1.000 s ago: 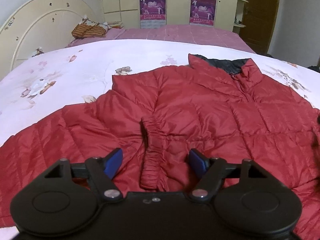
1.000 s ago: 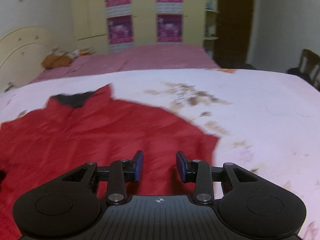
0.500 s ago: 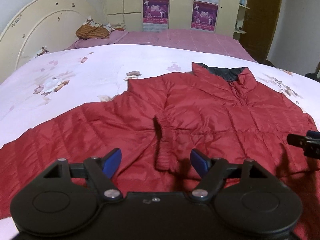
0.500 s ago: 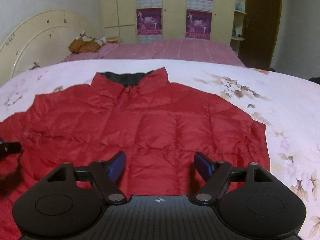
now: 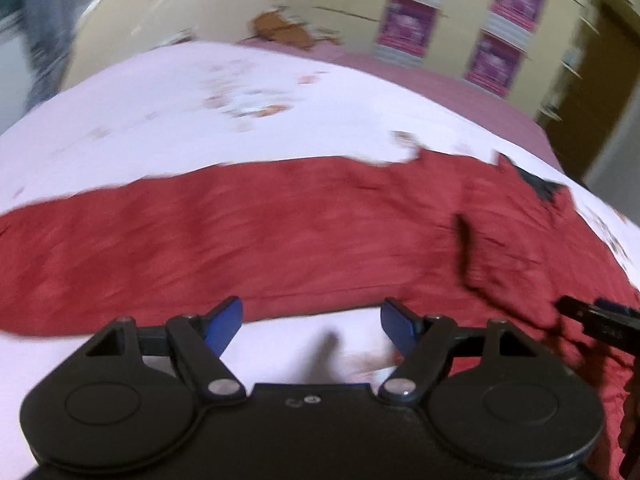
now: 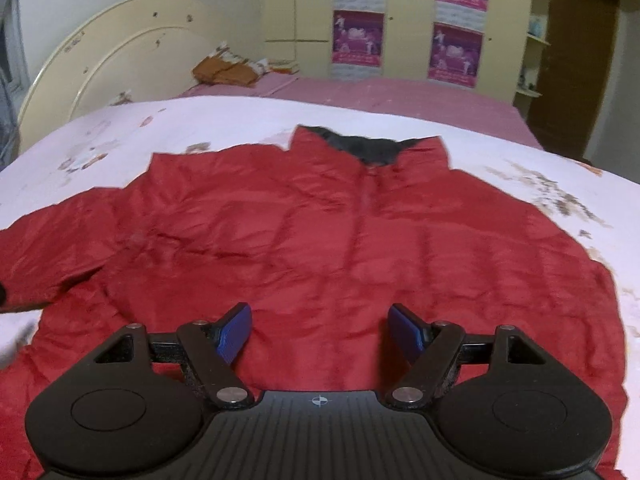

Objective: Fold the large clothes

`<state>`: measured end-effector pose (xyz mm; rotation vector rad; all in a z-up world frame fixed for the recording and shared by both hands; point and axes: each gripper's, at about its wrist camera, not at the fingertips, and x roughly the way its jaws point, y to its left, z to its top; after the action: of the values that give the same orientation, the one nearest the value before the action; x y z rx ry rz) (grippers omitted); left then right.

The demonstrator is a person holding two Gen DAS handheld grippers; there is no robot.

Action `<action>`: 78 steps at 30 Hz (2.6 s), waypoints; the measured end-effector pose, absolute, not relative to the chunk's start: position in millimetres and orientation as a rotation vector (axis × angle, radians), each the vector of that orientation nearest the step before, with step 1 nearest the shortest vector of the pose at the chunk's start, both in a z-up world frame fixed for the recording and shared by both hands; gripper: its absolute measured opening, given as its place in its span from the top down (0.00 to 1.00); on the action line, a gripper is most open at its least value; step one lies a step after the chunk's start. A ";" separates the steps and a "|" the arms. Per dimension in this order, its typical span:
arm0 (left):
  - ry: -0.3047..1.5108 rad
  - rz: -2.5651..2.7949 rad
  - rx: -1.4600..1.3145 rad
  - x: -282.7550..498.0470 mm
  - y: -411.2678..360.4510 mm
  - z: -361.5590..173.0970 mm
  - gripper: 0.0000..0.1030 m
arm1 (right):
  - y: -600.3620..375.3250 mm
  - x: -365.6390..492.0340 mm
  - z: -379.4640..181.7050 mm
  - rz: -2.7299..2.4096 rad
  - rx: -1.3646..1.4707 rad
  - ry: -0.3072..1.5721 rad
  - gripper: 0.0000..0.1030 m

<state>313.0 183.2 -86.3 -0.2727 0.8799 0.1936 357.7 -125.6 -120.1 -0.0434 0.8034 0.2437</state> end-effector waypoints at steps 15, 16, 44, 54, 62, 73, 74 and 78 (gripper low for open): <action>0.822 0.484 -0.701 229.3 314.6 -111.4 0.39 | -49.5 361.3 -130.2 0.325 -0.090 0.829 0.27; 0.807 0.484 -0.725 227.6 319.5 -112.1 0.39 | -45.5 362.0 -134.4 0.326 -0.107 0.838 0.27; 0.496 0.181 -0.469 298.4 256.3 -36.9 0.91 | -68.1 361.1 -121.0 0.279 -0.001 0.817 0.27; 0.577 -0.341 -0.240 367.7 67.7 -41.6 0.91 | -153.9 333.8 -93.2 0.118 0.068 0.767 0.27; 0.757 -0.484 -0.083 379.1 -30.4 -94.7 0.90 | -223.9 315.2 -89.2 0.000 0.126 0.780 0.27; 0.734 -0.327 -0.048 351.7 18.9 -70.9 0.20 | -228.1 337.6 -84.5 0.110 0.213 0.765 0.26; 0.727 -0.290 -0.060 348.3 31.7 -67.7 0.20 | -222.5 342.8 -85.5 0.125 0.208 0.770 0.26; 0.694 -0.134 -0.030 333.2 78.8 -62.1 0.20 | -203.7 367.9 -98.6 0.182 0.215 0.819 0.27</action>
<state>333.2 78.8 -62.1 -0.0303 0.6939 -0.1340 367.9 -203.7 -98.6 0.2154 0.8189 0.1816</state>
